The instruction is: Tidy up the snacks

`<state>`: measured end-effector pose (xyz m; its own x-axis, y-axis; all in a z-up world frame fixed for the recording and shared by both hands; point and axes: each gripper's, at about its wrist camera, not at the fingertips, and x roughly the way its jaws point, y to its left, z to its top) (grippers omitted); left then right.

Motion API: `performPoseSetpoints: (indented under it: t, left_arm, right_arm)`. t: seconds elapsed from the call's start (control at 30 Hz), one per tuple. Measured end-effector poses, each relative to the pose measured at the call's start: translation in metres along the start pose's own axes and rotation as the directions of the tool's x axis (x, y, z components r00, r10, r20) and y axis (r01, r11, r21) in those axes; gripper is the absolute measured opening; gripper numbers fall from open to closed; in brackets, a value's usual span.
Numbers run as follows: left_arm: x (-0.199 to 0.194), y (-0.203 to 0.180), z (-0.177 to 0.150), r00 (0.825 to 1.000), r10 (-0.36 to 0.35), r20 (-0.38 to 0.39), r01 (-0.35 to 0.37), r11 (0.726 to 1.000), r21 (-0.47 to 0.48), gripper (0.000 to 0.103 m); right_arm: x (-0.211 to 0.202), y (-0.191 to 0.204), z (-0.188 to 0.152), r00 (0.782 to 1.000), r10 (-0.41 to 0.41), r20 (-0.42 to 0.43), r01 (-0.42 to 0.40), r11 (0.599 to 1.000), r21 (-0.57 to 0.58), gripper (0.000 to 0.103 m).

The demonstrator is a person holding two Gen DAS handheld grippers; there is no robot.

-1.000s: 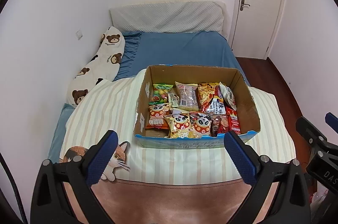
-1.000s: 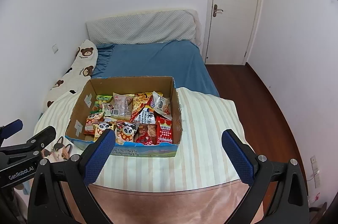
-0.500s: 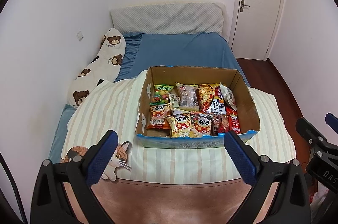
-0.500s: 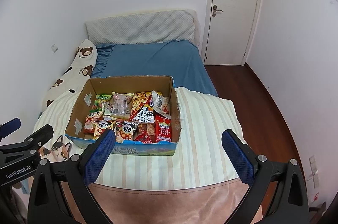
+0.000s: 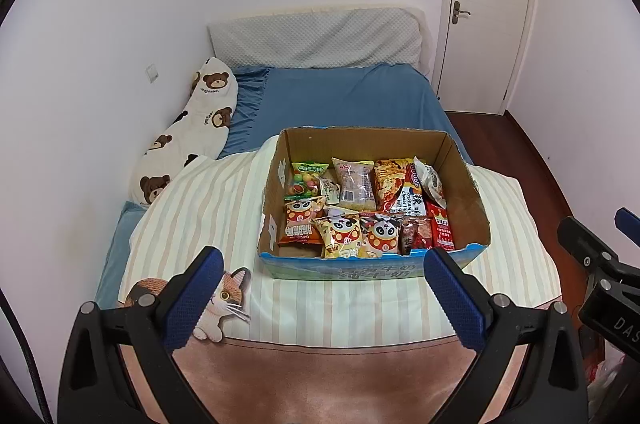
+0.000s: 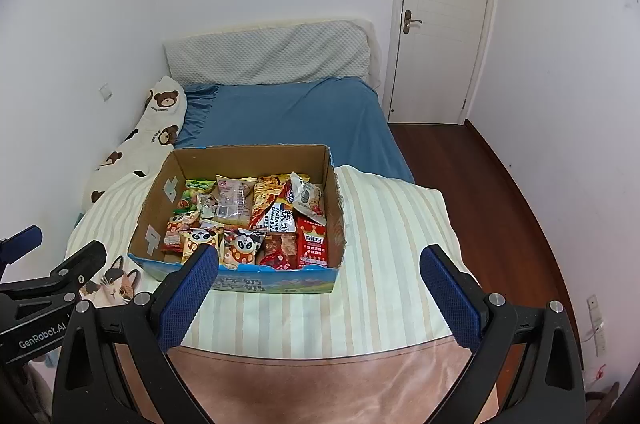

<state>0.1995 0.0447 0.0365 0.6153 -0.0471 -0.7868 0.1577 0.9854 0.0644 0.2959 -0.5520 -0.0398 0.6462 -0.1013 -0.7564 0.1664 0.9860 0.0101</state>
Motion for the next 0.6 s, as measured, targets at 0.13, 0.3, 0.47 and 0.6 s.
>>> performPoseSetpoints:
  t: [0.13,0.3,0.47,0.6]
  left_arm:
    - [-0.0006,-0.0001,-0.0009,1.000,-0.003,0.001,0.003,1.000,0.001,0.103]
    - [-0.0017,0.0005,-0.0008,1.000,-0.003,0.007,0.003,1.000,0.002,0.103]
    - [-0.0048,0.0006,-0.0015,1.000,0.005,0.016,-0.005,1.000,-0.001,0.103]
    - [-0.0052,0.0003,-0.0013,1.000,0.007,0.016,-0.007,1.000,-0.001,0.103]
  right_arm:
    - [-0.0025,0.0010,0.0009,1.000,0.005,0.003,-0.005,1.000,-0.004,0.103]
    - [-0.0040,0.0015,0.0013,1.000,0.008,0.002,-0.008,1.000,-0.005,0.102]
    - [-0.0056,0.0018,0.0012,1.000,0.013,0.004,-0.013,1.000,-0.003,0.103]
    - [-0.0077,0.0022,0.0015,1.000,0.014,0.006,-0.014,1.000,-0.002,0.103]
